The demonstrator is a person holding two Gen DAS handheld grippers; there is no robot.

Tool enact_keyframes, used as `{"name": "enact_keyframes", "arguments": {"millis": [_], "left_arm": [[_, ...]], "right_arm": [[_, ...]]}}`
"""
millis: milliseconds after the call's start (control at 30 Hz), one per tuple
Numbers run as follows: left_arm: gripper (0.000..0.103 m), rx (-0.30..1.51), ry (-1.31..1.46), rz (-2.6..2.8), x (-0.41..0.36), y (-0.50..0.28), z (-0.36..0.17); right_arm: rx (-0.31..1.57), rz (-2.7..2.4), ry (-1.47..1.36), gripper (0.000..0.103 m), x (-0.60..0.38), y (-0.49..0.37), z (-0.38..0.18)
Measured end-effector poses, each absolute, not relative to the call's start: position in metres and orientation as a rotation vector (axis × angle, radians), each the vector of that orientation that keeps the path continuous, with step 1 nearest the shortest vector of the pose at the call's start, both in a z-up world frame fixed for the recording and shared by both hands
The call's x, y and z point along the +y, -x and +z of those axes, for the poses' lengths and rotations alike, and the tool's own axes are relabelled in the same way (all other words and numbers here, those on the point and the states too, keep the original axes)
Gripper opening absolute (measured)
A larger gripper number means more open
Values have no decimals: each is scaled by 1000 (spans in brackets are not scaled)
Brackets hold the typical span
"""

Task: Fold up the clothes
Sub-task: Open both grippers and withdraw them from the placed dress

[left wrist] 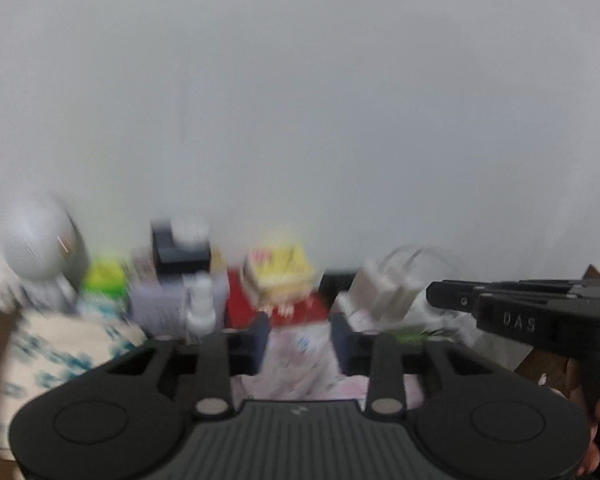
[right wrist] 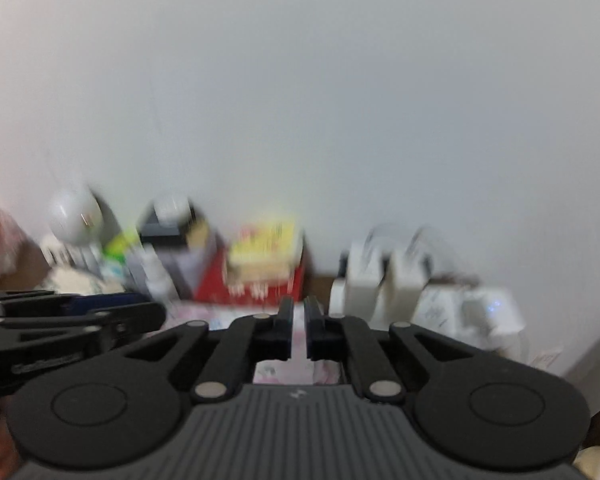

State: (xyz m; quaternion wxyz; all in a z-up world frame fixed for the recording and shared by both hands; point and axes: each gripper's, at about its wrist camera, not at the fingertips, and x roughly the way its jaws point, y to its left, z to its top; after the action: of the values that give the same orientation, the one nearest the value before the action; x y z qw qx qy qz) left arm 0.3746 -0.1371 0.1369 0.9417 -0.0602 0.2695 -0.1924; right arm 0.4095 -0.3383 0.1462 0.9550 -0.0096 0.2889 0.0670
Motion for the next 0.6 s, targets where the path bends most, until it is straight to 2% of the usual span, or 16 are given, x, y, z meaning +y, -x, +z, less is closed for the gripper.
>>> {"name": "enact_keyframes", "arguments": {"millis": [33,133,167,200,233,267,300,333,500,600], "left_arm": [[47,521,108,-386,-134,-358,153],[54,472,74,-338,-125,-301,194],[57,468,71,-318,-119,-282,204],[66,467,67,-301,-113,-262,212],[74,464,52,-300,-106,-239,217],[77,460,36,-300,-100,-217,223],[81,447,23,-303,-93,-195,223],[83,439,8,-287,-84,-168,218],[84,494,-21,-226,-50,-64,166],[84,534,11,-186,-32,-14,125]], "right_arm": [[565,138,22,7,-337,-395,161],[503,152,28,13,-332,-340,202],[482,159,27,20,-329,-319,215],[462,169,24,34,-327,-297,225],[443,180,23,43,-325,-276,233],[428,191,29,59,-320,-253,238],[416,201,39,67,-316,-231,242],[410,212,47,69,-311,-209,243],[445,270,-15,103,-286,-103,212],[519,343,-100,103,-263,-44,173]]}}
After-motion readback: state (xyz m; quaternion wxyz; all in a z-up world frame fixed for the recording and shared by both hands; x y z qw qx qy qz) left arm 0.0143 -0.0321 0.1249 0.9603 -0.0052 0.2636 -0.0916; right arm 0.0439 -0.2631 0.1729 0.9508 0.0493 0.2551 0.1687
